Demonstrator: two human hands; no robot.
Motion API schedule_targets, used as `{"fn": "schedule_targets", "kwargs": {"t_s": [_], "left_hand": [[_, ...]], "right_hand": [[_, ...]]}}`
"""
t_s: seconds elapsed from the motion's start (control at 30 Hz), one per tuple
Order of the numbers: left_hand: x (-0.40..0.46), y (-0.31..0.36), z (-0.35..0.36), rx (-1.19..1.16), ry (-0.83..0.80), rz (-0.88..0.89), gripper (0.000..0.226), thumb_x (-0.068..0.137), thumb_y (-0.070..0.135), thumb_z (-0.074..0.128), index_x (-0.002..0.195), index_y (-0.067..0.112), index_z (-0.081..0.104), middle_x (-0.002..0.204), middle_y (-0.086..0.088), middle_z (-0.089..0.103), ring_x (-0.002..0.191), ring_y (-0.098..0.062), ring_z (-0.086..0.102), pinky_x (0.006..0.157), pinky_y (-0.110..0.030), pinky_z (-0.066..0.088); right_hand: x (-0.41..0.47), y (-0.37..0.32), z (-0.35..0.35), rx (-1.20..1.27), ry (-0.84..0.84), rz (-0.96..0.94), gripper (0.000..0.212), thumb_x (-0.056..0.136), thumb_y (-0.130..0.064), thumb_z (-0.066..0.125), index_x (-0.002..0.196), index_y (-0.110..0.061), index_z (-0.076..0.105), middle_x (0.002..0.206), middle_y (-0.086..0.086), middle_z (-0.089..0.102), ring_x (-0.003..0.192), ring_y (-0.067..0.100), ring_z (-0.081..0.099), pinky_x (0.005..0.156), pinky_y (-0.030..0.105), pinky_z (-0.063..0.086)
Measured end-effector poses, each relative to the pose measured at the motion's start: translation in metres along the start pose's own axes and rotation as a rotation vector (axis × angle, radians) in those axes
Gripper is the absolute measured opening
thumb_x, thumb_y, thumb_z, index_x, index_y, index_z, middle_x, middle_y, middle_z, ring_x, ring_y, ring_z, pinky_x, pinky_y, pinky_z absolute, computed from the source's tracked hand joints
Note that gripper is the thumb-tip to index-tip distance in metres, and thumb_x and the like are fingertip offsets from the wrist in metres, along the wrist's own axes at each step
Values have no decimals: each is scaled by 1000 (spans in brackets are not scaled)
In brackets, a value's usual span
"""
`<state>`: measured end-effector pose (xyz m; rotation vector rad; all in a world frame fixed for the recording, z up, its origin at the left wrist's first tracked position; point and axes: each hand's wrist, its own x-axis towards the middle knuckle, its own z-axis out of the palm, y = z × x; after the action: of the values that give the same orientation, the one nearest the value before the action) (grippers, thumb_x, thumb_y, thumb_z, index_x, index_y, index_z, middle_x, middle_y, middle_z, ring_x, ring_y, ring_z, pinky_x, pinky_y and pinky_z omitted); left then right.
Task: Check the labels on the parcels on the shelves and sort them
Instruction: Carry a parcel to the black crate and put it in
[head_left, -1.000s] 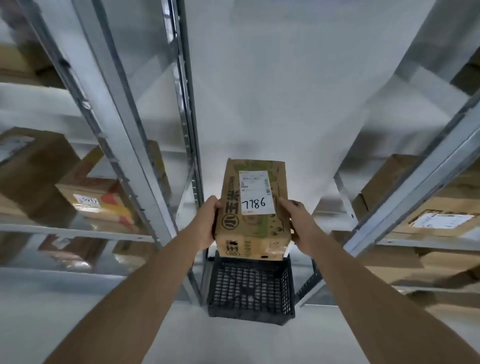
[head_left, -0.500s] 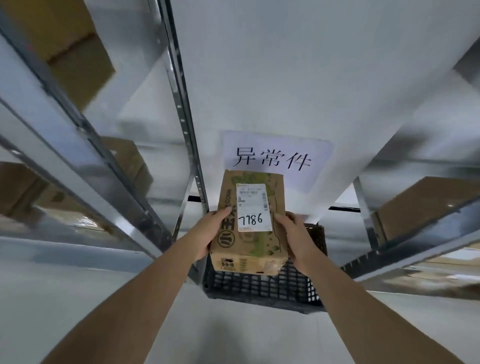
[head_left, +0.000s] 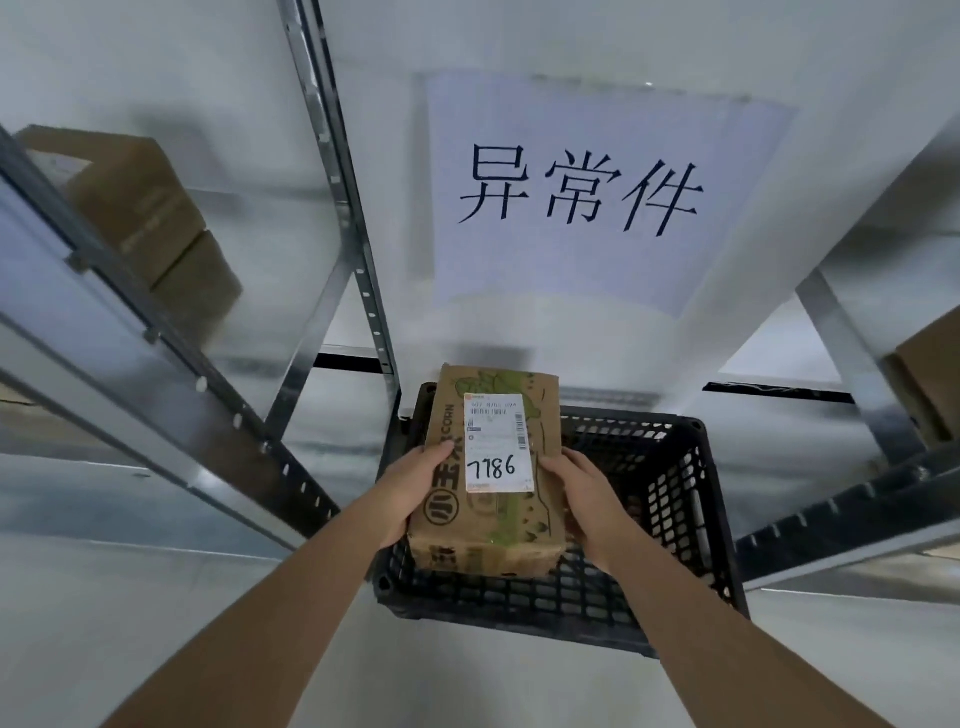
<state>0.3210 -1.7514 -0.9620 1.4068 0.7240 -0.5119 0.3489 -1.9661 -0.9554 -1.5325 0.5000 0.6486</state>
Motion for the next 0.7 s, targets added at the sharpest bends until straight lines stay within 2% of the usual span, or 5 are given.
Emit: {"fn": "schedule_targets", "kwargs": {"t_s": [0.23,0.4,0.47,0.6,0.7], "left_hand": [[47,-38,0,304,54,93,50,107,42,42,150,15,39,133,-6,62,116,-24,62,105,-43,49],[69,-46,13,523,155,144,42,110,22,36,148,5,30,127,-11,55,101,-22,56,79,-31,46],[74,-50,13,572,177,117,44,108,18,38,148,1,30,135,-16,53,111,-27,57,83,-33,50],[89,-62,11,642,201,150,62,105,18,48,156,3,17,143,-17,52,122,-31,56,102,-40,50],[97,-77,15,736,282,290,65,103,11,51,159,11,19,146,-16,49,120,-29,58,101,-39,52]], "right_hand": [[37,50,7,6,11,9,31,101,-28,59,132,-29,56,114,-1,68,99,20,66,63,30,52],[66,79,11,14,14,14,30,101,-25,57,131,-25,59,114,-2,70,103,20,66,83,39,57],[71,85,17,20,24,12,28,101,-22,56,128,-25,62,113,-1,72,103,21,67,90,42,57],[83,92,25,35,18,17,23,101,-16,54,112,-31,66,109,0,73,102,22,68,86,39,57],[92,102,29,9,17,20,33,101,-16,55,131,-24,64,116,3,73,107,26,68,96,45,57]]}}
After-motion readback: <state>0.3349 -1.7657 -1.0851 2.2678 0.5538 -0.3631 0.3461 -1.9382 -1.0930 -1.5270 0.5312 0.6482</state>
